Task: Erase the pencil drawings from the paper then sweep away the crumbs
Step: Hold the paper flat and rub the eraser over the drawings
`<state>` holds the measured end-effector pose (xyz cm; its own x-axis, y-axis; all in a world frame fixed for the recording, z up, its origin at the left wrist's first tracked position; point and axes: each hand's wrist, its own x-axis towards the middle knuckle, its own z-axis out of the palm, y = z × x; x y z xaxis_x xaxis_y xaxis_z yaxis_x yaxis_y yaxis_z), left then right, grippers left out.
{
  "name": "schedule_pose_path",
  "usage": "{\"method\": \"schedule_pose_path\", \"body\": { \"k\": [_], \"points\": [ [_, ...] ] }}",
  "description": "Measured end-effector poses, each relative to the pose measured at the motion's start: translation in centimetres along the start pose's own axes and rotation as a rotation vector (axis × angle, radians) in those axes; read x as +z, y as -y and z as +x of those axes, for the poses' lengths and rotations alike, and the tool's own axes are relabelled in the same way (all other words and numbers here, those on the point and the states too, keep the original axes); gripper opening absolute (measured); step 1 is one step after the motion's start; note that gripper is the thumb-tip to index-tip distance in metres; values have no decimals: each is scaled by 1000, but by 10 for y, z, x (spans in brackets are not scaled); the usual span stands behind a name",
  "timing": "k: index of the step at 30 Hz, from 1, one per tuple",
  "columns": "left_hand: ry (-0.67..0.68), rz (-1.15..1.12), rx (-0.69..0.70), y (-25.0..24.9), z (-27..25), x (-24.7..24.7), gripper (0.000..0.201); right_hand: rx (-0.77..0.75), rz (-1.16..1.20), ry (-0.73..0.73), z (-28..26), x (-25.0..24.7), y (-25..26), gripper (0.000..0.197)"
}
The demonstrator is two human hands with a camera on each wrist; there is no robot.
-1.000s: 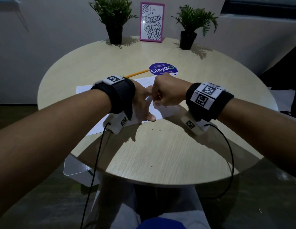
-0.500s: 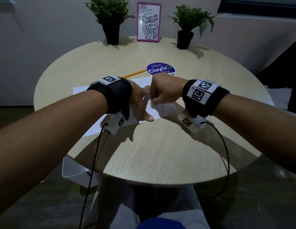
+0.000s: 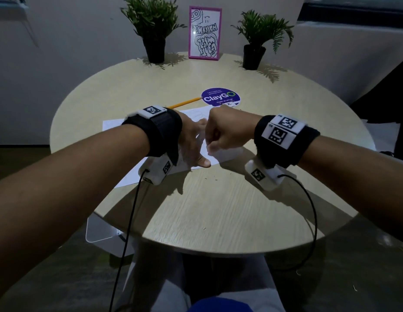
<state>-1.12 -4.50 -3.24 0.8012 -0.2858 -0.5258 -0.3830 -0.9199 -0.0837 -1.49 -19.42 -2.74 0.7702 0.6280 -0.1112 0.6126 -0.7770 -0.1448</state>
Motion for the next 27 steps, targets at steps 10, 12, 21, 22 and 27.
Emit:
{"method": "schedule_pose_path", "body": {
  "k": [10, 12, 21, 22, 27],
  "points": [
    [-11, 30, 15, 2, 5, 1, 121, 24, -17, -14, -1, -2, -8, 13],
    [-15, 48, 18, 4, 10, 3, 126, 61, -33, -62, -3, 0, -14, 13],
    [-5, 50, 24, 5, 16, 3, 129, 79, -8, -43, -23, -2, -30, 6],
    [-5, 48, 27, 6, 16, 3, 129, 60, 15, -14, -26, -3, -28, 5],
    [0, 49, 28, 6, 16, 3, 128, 52, 45, 50, -35, -5, -28, 4]
  ]
}}
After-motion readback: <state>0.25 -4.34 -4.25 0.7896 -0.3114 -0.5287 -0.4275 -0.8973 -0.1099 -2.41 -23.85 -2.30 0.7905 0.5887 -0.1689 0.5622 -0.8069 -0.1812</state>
